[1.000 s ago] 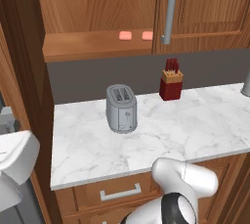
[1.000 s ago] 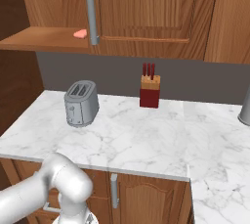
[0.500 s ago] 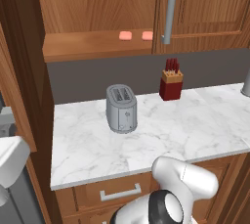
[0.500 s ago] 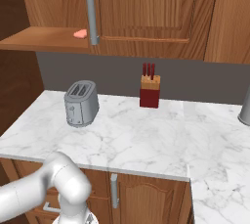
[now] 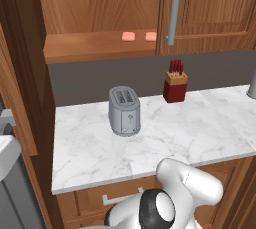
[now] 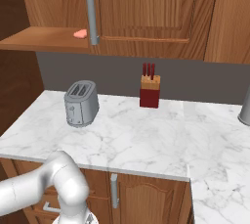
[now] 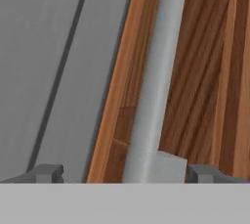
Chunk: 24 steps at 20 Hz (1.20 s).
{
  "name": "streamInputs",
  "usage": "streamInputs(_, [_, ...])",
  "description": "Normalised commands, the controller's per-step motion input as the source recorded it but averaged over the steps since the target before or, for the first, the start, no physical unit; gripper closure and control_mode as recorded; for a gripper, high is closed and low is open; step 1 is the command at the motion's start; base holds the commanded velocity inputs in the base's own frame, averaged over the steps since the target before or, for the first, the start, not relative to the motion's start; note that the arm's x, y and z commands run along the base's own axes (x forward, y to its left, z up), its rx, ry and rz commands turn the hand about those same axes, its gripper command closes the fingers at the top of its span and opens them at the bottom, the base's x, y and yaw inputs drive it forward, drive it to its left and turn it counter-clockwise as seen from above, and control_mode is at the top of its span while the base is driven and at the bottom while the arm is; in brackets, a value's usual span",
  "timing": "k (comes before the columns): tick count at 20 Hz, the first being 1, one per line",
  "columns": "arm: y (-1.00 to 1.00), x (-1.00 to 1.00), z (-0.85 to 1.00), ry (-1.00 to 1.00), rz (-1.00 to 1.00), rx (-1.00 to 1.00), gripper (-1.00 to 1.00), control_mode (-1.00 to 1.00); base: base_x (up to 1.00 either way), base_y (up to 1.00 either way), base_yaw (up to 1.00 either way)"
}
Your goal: Pick up the bar soap and bar soap from the sink, and place them back in the cabinet, and close the cabinet doors.
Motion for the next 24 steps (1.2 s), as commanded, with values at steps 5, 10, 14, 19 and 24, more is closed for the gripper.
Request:
streamInputs(5, [0.01,0.14,-0.13,0.0,-0.01,0.0,-1.0,-1.0,0.0,0.0,0.0])
streamInputs(10, [0.0,0.15,-0.11,0.0,0.0,0.0,-1.0,-1.0,0.0,0.0,0.0])
streamInputs(14, [0.0,0.17,-0.08,0.0,0.0,0.0,-1.0,-1.0,0.0,0.0,0.0])
streamInputs(19, [-0.15,0.06,-0.03,0.0,0.0,0.01,-1.0,-1.0,0.0,0.0,0.0])
streamInputs(24, [-0.28,0.0,0.0,0.0,0.0,0.02,-1.0,-1.0,0.0,0.0,0.0])
